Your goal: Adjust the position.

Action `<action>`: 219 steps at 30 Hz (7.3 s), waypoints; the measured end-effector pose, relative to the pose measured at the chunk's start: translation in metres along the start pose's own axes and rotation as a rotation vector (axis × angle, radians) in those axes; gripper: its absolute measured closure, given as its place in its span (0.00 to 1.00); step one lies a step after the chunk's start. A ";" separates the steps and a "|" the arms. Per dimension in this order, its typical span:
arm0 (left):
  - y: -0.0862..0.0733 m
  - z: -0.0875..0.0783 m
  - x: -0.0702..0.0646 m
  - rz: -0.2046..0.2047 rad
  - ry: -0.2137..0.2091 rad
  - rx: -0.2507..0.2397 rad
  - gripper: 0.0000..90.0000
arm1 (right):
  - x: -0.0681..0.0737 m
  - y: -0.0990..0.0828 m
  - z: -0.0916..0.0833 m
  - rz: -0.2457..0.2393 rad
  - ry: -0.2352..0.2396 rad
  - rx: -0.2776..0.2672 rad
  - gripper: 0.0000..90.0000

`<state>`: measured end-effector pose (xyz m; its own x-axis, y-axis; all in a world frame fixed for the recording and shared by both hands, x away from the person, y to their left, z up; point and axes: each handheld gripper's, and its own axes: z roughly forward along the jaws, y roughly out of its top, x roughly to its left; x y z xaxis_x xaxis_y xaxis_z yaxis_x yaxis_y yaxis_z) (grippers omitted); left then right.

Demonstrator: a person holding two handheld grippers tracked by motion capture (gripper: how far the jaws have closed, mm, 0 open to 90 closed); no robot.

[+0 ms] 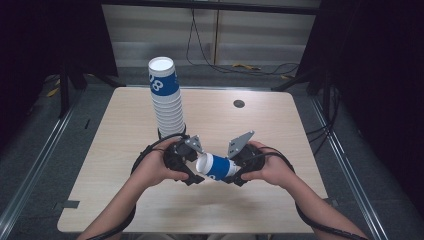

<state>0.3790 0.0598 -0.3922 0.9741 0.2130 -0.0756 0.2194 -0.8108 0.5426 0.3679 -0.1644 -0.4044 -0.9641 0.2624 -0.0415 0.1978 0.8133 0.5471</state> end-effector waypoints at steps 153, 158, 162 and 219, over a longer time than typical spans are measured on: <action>-0.006 0.026 -0.002 0.055 -0.018 0.092 0.33 | 0.008 0.026 0.005 -0.173 0.010 -0.004 0.25; -0.008 0.026 -0.002 0.048 -0.025 0.075 0.33 | 0.007 0.027 0.003 -0.159 0.011 -0.020 0.26; -0.011 0.023 0.000 0.040 -0.029 0.065 0.33 | 0.006 0.024 0.004 -0.128 0.016 -0.052 0.24; -0.030 0.011 0.010 -0.060 -0.069 -0.098 0.33 | 0.000 -0.005 0.001 0.053 0.035 -0.248 0.15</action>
<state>0.3823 0.0807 -0.4183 0.9614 0.2189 -0.1665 0.2748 -0.7399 0.6140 0.3667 -0.1678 -0.4077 -0.9599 0.2796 0.0194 0.2029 0.6455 0.7364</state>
